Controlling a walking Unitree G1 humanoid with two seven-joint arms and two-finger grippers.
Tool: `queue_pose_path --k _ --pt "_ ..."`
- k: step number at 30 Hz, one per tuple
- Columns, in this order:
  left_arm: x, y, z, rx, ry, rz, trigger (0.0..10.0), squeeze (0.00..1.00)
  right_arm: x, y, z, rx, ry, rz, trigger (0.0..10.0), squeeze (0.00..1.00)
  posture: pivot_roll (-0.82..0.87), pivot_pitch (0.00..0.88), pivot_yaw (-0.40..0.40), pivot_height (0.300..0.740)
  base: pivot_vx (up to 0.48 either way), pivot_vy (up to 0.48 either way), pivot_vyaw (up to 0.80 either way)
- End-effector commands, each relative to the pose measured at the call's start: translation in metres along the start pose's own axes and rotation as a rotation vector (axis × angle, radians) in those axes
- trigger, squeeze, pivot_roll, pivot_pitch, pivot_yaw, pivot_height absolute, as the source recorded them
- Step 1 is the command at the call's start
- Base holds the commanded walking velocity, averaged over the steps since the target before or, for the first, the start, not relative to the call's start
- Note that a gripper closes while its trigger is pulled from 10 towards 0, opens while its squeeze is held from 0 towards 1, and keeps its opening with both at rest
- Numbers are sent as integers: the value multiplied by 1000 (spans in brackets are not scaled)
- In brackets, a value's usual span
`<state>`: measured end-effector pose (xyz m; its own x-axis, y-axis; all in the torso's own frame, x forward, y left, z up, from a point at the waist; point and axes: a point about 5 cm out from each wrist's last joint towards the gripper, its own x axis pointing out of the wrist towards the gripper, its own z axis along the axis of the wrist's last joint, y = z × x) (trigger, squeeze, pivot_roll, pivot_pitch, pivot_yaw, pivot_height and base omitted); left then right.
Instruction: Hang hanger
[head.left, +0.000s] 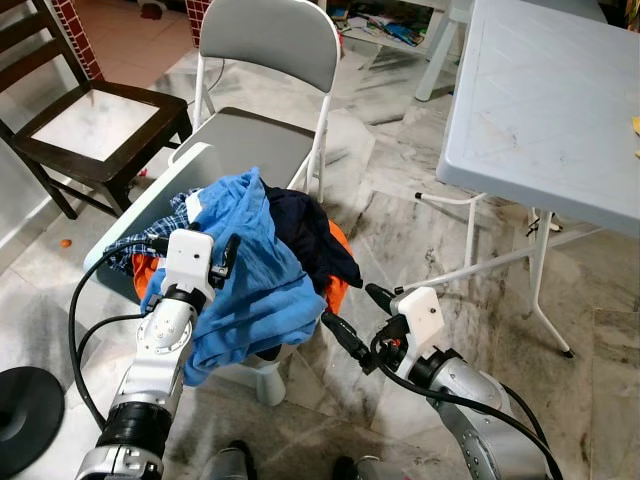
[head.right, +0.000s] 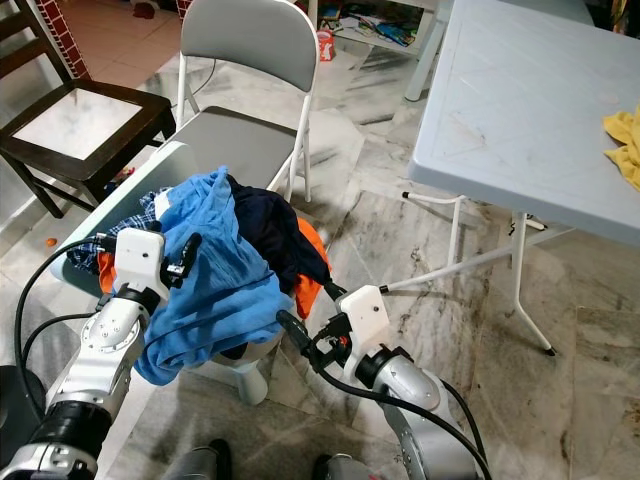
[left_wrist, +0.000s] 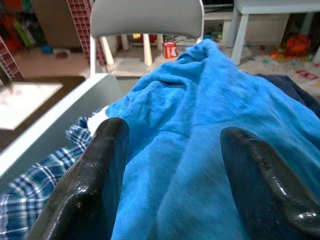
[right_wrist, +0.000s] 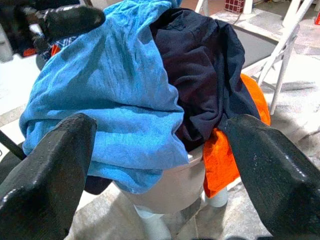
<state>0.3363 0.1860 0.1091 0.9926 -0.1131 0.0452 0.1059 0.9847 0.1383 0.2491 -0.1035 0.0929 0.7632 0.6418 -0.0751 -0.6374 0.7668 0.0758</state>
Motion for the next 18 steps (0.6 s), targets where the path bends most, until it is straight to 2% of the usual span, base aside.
queue_pose_path --k 1,4,5,7,8,9,13,18 --pt "4 1 -3 -69 24 0 10000 1000 -4 0 0 -6 3 -15 10000 0 -25 208 -55 740 0 0 0" --pt "7 0 -4 -103 44 -10 10000 1000 -4 0 0 -6 2 -17 10000 0 -25 208 -55 740 0 0 0" --pt "10 -2 -8 -142 88 -18 10000 1000 -4 0 0 -7 2 -17 10000 0 -26 210 -55 740 0 0 0" --pt "12 -8 -13 -163 124 -59 10000 1000 -4 1 0 -7 3 -16 10000 0 -27 210 -56 740 0 0 0" --pt "13 -12 -14 -180 129 -87 4431 0 -4 1 0 -9 4 -16 10000 0 -29 210 -56 740 0 0 0" --pt "14 -13 -14 -188 128 -94 0 0 -4 1 0 -9 4 -16 10000 0 -29 210 -56 740 0 0 0" --pt "13 -22 -20 -216 162 -142 0 0 -3 0 0 -15 4 -18 10000 0 -32 210 -55 740 0 0 0" --pt "13 -22 -23 -217 170 -133 0 0 -3 0 1 -16 4 -23 10000 0 -30 208 -51 740 0 0 0"
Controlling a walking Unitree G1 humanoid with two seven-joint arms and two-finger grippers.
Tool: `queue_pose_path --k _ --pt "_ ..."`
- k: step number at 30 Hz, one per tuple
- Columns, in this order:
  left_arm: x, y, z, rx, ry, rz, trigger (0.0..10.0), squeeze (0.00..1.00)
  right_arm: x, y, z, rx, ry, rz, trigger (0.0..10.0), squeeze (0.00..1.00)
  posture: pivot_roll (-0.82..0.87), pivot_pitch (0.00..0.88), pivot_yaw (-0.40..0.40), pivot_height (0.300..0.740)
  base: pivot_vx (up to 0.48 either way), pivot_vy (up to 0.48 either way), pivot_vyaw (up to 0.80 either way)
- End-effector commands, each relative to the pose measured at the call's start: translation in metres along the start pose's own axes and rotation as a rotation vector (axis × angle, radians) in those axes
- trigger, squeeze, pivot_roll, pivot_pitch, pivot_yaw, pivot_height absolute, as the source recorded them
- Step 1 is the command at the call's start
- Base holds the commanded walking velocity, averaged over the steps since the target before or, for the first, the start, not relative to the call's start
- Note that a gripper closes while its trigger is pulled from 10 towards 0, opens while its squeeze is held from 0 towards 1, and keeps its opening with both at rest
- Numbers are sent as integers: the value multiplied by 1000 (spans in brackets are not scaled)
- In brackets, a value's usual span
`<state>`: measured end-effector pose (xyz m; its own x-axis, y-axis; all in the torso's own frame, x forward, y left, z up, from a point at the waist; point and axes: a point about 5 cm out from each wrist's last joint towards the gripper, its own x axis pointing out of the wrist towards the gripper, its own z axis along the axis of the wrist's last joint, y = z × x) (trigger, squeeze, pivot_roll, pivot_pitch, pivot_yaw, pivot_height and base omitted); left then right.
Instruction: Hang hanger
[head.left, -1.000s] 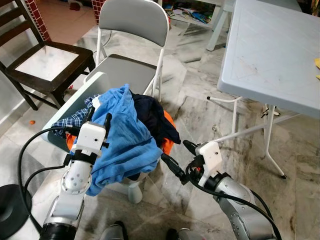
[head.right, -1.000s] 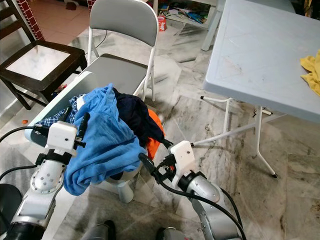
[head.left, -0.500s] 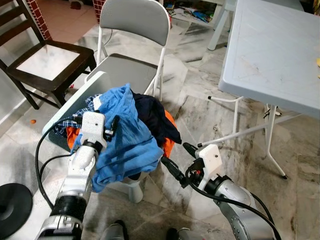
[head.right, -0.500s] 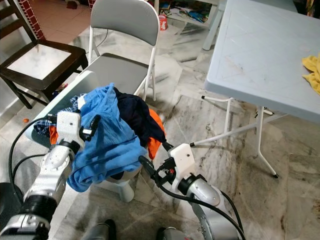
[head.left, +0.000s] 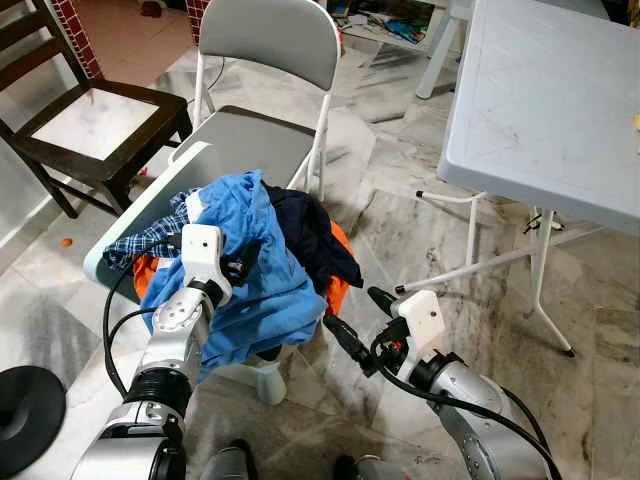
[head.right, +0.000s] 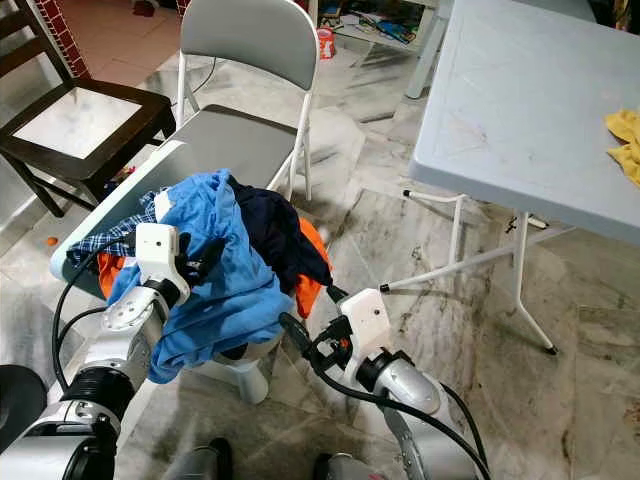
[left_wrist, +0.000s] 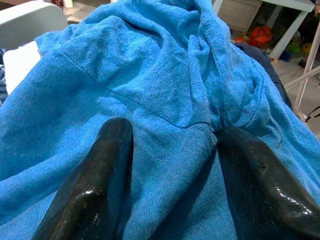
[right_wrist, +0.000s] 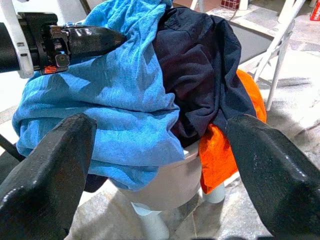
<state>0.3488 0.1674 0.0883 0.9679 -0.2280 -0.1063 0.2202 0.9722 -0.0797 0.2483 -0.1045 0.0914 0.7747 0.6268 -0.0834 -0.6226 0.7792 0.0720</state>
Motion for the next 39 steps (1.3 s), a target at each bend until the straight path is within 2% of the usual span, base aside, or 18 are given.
queue_pose_path --k 1,13,22,24,29,30,32,33,36,38,39 --pt "0 -1 -4 -3 22 -8 0 0 -2 0 2 -14 -3 -3 10000 0 -30 208 -51 740 0 0 0" --pt "-2 11 3 17 -27 58 0 0 2 0 2 -16 -5 -3 10000 0 -19 203 -51 740 0 0 0" --pt "-2 12 5 17 -48 67 0 0 2 1 1 -14 -5 -4 10000 0 -18 204 -49 740 0 0 0" --pt "-1 11 9 20 -77 78 0 0 2 1 1 -14 -6 -5 10000 0 -18 205 -47 740 0 0 0" --pt "4 10 42 55 -242 98 0 0 2 -1 1 -13 -5 -13 10000 0 -20 201 -45 740 0 0 0" --pt "6 10 56 78 -303 105 0 0 2 -1 0 -13 -5 -16 10000 0 -20 199 -42 740 0 0 0" --pt "6 10 67 92 -345 110 0 0 3 -1 0 -12 -5 -18 10000 0 -19 199 -41 740 0 0 0" --pt "8 8 84 109 -410 116 0 0 3 -2 1 -12 -8 -26 10000 0 -19 196 -38 740 0 0 0" --pt "10 7 110 131 -504 124 0 0 4 -2 1 -14 -11 -32 10000 0 -19 192 -33 740 0 0 0" --pt "10 7 113 135 -515 127 0 0 5 -3 1 -14 -12 -33 10000 0 -19 192 -33 740 0 0 0" --pt "10 6 132 141 -578 123 0 0 5 -3 1 -14 -15 -39 10000 0 -17 186 -26 740 0 0 0"
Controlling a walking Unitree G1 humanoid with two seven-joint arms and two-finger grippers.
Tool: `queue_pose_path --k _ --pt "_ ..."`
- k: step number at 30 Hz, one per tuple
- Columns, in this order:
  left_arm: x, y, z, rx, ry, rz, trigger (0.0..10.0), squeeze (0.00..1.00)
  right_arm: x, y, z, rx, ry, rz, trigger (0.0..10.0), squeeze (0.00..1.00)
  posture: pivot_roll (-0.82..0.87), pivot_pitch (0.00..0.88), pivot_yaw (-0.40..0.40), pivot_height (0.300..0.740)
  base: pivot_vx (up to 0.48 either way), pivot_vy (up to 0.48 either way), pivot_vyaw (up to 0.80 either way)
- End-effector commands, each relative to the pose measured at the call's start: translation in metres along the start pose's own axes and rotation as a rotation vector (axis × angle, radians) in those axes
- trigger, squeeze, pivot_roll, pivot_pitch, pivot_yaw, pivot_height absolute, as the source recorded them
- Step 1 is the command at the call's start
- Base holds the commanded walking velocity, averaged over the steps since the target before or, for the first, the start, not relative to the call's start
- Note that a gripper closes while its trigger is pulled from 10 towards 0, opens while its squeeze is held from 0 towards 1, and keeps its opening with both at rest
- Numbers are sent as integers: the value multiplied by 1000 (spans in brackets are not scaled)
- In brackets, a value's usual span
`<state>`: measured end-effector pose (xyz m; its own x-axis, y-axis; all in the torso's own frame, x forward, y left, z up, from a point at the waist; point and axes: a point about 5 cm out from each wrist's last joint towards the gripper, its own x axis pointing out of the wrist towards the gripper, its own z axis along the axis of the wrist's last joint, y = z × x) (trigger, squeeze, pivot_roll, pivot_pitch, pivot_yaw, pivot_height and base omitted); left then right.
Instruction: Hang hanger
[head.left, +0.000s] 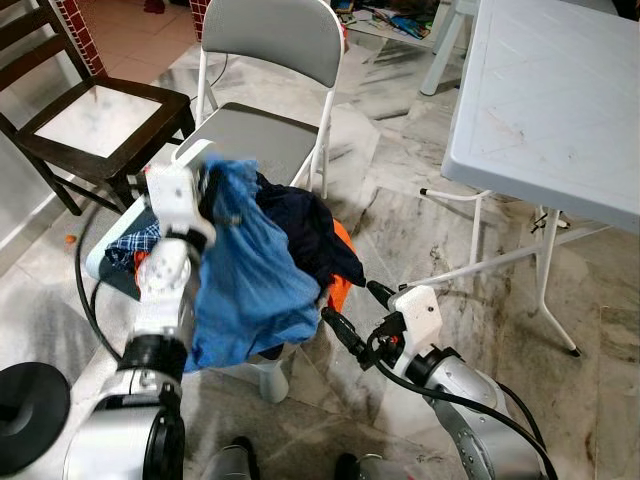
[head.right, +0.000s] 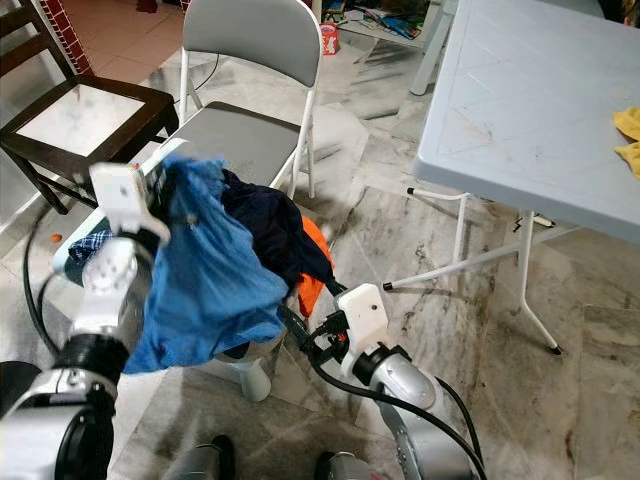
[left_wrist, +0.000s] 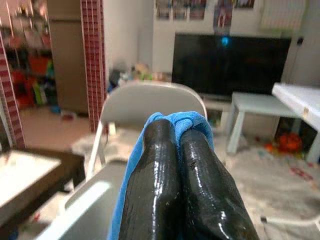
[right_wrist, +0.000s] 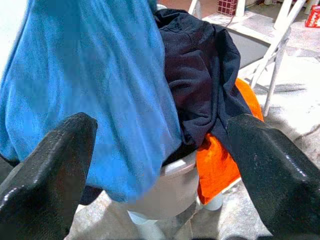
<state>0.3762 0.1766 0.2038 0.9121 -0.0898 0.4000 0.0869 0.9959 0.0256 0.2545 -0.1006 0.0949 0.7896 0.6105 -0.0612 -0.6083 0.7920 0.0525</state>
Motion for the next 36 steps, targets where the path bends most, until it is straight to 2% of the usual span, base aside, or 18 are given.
queue_pose_path --k 1,3,8,9,12,13,17,21,23,24,25,27,28,31,32,33,35,36 --pt "10 1 20 16 -87 1 0 0 -2 -3 -3 4 8 -20 10000 0 -17 186 -26 740 0 0 0" --pt "27 -4 51 11 -197 -18 0 0 0 -3 -3 4 4 -27 10000 0 -14 179 -23 740 0 0 0" --pt "51 -8 100 5 -345 -29 0 0 3 -4 -2 2 -3 -33 10000 0 -4 166 -16 740 0 0 0" --pt "61 -7 126 6 -419 -25 0 0 5 -5 -2 0 -7 -36 10000 0 0 162 -12 740 0 0 0" --pt "67 -6 150 15 -491 -19 0 0 6 -6 -1 -2 -13 -41 10000 0 3 160 -10 740 0 0 0" --pt "69 -4 170 23 -554 -11 0 0 7 -6 -1 -1 -16 -44 10000 0 5 160 -9 740 0 0 0" --pt "65 -4 186 75 -636 -13 0 0 7 -5 -1 2 -19 -47 10000 0 7 164 -3 740 0 0 0" --pt "58 -8 172 112 -620 -48 0 0 7 -4 -4 7 -18 -51 10000 0 10 173 -6 740 0 0 0" --pt "32 -11 115 96 -455 -70 0 0 4 -1 -6 13 -12 -51 10000 0 9 187 -11 740 0 0 0" --pt "32 -11 115 96 -455 -70 0 0 4 -1 -6 13 -12 -51 10000 0 9 187 -11 740 0 0 0" --pt "24 -11 103 92 -419 -76 0 0 3 -1 -6 13 -11 -51 10000 0 9 191 -14 740 0 0 0" --pt "2 -13 74 109 -338 -96 0 0 1 -2 -7 14 -8 -51 10000 0 11 198 -20 740 0 0 0" --pt "-29 -12 39 118 -224 -102 0 0 0 -2 -8 13 0 -51 10000 0 15 204 -28 740 0 0 0" --pt "-66 -2 -4 135 -63 -72 0 0 -1 -3 -8 9 7 -44 10000 0 22 211 -43 740 0 0 0" --pt "-76 2 -15 135 -18 -59 0 0 -1 -3 -8 8 9 -42 10000 0 22 211 -43 740 0 0 0" --pt "-76 2 -15 135 -18 -59 0 0 -1 -3 -8 8 9 -42 10000 0 22 211 -43 740 0 0 0" --pt "-100 12 -38 137 91 -12 0 0 -1 -4 -8 5 12 -33 10000 0 29 215 -54 740 0 0 0" --pt "-100 12 -38 137 91 -12 0 0 -1 -4 -8 5 12 -33 10000 0 29 215 -54 740 0 0 0"
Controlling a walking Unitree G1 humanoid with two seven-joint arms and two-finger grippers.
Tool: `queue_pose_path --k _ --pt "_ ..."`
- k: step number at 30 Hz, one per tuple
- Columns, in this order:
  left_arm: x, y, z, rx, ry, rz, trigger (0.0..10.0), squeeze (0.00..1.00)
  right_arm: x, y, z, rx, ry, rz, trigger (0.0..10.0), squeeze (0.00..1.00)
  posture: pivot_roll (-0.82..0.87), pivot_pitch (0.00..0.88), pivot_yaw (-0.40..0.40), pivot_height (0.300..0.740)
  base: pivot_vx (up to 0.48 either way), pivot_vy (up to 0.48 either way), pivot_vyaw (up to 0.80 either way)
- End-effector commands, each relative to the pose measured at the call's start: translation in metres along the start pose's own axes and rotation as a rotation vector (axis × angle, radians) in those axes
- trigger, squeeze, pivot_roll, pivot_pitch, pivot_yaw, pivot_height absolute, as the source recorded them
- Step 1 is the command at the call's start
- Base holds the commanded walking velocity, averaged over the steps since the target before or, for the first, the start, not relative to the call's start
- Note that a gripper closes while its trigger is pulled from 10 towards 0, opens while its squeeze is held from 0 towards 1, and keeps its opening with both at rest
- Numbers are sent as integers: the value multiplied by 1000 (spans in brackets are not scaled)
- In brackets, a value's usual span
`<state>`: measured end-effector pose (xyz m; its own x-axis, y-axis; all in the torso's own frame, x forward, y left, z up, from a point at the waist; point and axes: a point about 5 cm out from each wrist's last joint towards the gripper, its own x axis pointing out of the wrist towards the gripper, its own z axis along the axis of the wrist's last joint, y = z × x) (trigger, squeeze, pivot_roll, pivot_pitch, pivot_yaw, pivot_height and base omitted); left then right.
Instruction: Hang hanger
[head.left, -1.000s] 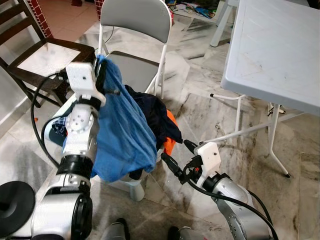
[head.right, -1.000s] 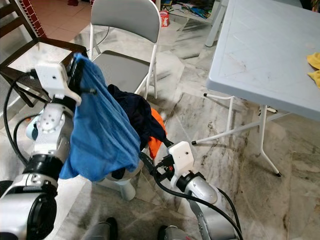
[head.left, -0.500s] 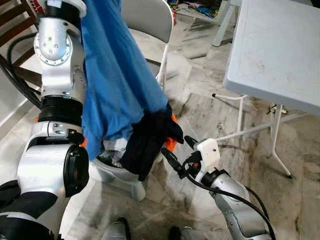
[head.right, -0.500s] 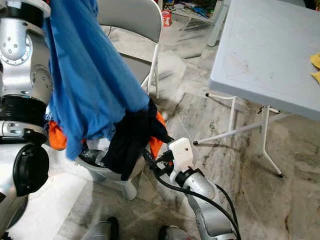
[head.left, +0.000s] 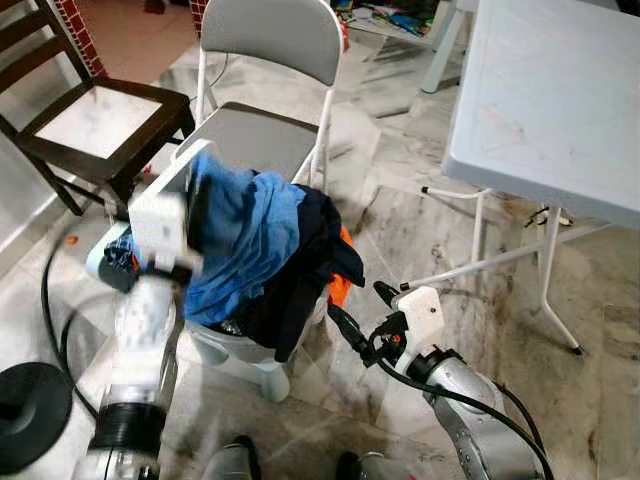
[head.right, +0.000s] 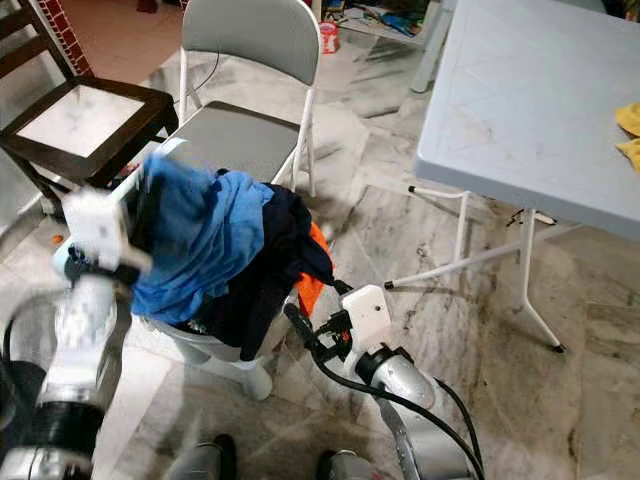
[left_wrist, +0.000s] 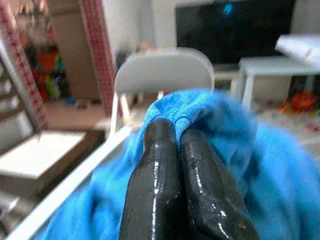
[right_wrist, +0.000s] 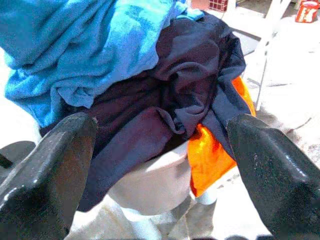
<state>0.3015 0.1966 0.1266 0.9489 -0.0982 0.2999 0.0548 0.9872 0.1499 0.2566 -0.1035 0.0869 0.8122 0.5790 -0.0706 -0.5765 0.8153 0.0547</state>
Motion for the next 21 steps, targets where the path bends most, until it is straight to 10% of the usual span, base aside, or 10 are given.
queue_pose_path --k 1,21 --pt "-18 7 -17 0 85 55 0 0 0 -1 1 -6 6 17 10000 0 34 216 -64 740 0 0 0" --pt "-92 -1 -66 8 414 16 0 0 5 0 2 -12 8 33 10000 0 45 210 -58 740 0 0 0"
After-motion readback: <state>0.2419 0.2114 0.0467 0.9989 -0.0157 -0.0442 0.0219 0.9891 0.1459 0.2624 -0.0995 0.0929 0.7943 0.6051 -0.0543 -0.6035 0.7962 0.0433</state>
